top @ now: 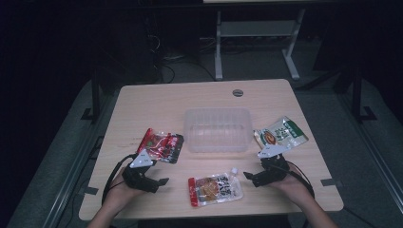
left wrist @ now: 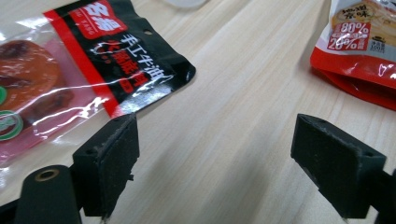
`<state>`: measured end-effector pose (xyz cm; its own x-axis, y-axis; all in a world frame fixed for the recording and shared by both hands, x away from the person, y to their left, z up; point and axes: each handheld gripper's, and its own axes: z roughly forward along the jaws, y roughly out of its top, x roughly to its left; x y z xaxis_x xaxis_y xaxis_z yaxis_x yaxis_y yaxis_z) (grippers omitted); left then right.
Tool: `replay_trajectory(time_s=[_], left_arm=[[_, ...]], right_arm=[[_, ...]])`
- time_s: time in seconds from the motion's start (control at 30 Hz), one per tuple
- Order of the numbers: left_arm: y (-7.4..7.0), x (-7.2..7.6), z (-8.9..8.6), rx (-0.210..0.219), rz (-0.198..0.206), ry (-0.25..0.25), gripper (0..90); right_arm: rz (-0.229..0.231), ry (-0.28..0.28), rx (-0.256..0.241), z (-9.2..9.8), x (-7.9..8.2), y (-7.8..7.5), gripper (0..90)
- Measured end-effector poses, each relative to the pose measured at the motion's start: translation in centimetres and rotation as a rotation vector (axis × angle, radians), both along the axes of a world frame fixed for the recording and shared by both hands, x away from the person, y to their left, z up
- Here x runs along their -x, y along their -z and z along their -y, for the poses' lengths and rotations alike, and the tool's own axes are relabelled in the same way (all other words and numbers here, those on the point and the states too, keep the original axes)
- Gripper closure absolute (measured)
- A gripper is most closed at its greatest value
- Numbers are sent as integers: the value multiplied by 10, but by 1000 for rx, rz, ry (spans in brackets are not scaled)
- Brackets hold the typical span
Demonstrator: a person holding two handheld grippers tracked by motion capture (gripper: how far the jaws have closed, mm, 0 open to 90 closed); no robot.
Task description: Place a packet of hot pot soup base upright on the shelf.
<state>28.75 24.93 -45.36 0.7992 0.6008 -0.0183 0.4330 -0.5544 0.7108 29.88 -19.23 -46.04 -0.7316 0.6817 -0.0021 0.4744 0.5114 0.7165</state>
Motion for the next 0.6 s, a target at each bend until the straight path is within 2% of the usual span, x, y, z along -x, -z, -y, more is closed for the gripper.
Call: replay_trajectory(time_s=[0.17,0.3,0.4,0.6], left_arm=[[-7,-3,-9,11,-38,-28,262],[-12,-8,-13,32,-77,-67,388],[-19,-11,-15,9,-89,-76,513],[-31,-20,-15,25,-113,-107,820]], right_arm=[[-1,6,-10,4,1,-4,29],[-2,12,-26,7,0,-7,29],[-3,14,-30,8,0,-7,29],[-11,18,-37,7,1,-8,29]])
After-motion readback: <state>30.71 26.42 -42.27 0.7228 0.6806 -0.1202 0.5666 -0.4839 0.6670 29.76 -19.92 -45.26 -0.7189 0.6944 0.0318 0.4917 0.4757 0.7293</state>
